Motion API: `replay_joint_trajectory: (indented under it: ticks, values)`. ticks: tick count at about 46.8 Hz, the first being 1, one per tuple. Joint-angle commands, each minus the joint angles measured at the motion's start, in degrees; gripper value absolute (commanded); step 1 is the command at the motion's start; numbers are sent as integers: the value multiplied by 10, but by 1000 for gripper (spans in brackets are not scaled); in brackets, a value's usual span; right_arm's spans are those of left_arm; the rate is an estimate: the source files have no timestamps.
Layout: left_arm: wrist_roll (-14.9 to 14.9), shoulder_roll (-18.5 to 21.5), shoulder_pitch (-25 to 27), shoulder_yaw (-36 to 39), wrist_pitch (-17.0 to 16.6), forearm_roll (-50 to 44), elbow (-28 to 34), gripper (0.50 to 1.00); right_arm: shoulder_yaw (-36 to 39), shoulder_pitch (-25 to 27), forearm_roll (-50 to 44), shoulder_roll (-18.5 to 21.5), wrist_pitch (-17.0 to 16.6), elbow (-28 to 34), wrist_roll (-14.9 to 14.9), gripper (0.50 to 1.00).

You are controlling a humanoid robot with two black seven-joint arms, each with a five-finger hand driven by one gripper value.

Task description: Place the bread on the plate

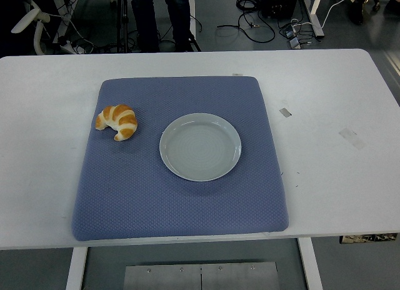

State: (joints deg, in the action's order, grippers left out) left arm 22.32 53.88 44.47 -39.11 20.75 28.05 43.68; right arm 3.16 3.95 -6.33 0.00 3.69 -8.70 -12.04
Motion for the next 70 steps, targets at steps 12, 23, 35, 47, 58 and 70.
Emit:
replay_joint_trajectory:
  ticks: [12,23,35,47,58,70]
  values:
    - [0,1,3,0,0,0,0,983,0,0,0,0,0,0,0,1000]
    - [0,1,4,0,-4,0,0,983,0,0,0,0,0,0,0,1000]
    - [0,1,5,0,-4,0,0,983,0,0,0,0,0,0,0,1000]
    - [0,2,6,0,-7,-6,-1,983,0,0,0,0,0,0,0,1000]
    - [-1,6,11,0,-39,-10,0,983,0,0,0,0,0,0,0,1000]
    - [-1,6,17,29,-78,-40,6,983,0,0,0,0,0,0,0,1000]
